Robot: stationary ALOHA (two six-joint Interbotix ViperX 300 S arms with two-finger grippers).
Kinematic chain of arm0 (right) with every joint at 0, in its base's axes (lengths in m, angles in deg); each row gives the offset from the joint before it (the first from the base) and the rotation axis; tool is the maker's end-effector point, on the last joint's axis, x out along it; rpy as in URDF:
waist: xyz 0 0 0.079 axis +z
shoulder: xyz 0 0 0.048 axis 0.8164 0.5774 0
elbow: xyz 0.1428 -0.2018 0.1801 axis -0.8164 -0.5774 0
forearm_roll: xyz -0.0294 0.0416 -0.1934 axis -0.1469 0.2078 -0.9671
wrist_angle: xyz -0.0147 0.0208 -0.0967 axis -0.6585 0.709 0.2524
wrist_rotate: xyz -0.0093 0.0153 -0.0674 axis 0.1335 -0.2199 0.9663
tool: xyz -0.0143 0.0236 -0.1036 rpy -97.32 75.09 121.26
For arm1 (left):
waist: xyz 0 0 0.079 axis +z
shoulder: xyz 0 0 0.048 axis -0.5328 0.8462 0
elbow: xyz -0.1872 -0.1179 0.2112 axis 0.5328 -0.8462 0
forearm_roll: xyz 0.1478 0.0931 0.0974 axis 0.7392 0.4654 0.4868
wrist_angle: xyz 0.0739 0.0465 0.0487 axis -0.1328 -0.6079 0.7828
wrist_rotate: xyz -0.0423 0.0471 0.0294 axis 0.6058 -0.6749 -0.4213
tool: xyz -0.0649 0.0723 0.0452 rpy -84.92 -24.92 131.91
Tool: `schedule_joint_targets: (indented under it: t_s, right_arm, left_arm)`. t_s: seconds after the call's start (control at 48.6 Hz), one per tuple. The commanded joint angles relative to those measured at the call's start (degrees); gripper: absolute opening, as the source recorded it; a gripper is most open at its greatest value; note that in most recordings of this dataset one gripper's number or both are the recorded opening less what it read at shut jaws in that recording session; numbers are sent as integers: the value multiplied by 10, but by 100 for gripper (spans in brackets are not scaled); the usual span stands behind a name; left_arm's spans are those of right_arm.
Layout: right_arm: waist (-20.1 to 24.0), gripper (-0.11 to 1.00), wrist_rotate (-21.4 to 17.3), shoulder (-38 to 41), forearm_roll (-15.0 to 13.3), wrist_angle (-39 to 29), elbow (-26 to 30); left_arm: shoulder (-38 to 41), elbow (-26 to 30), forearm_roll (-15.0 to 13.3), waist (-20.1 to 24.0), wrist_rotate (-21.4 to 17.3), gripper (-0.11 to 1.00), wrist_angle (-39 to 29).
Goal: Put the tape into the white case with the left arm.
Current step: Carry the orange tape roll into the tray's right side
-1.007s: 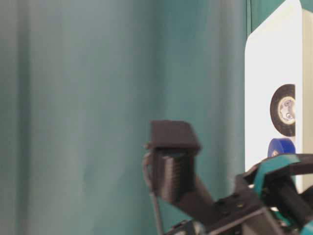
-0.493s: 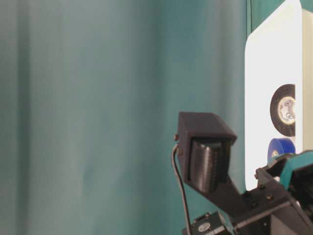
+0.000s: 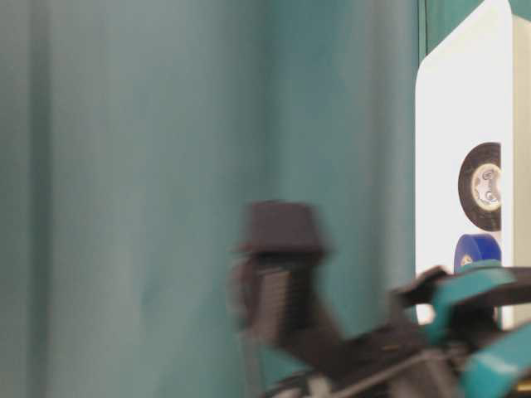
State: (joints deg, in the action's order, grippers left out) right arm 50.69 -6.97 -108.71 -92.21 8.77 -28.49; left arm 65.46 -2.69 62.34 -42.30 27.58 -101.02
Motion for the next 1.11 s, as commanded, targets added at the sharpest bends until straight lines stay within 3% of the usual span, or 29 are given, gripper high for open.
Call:
schedule_joint_targets:
  t_s: [0.0,0.247,0.576,0.802,1.089]
  right_arm:
    - [0,-9,-1,4,-2,6,6]
    - [0,-9,-1,4,-2,6,5]
    - [0,-9,-1,4,-2,7,6]
    - [0,-10,-1,4,-2,7,6]
    - [0,-9,-1,4,-2,6,6]
  left_arm:
    - [-53,1,1,1,0,26,-16]
    - [-113,-3,1,1,0,26,-60]
    - [-111,3,1,5,-7,26,-69]
    - [-84,25,1,45,-51,26,-59]
    - [-21,95,1,124,-119,26,-58]
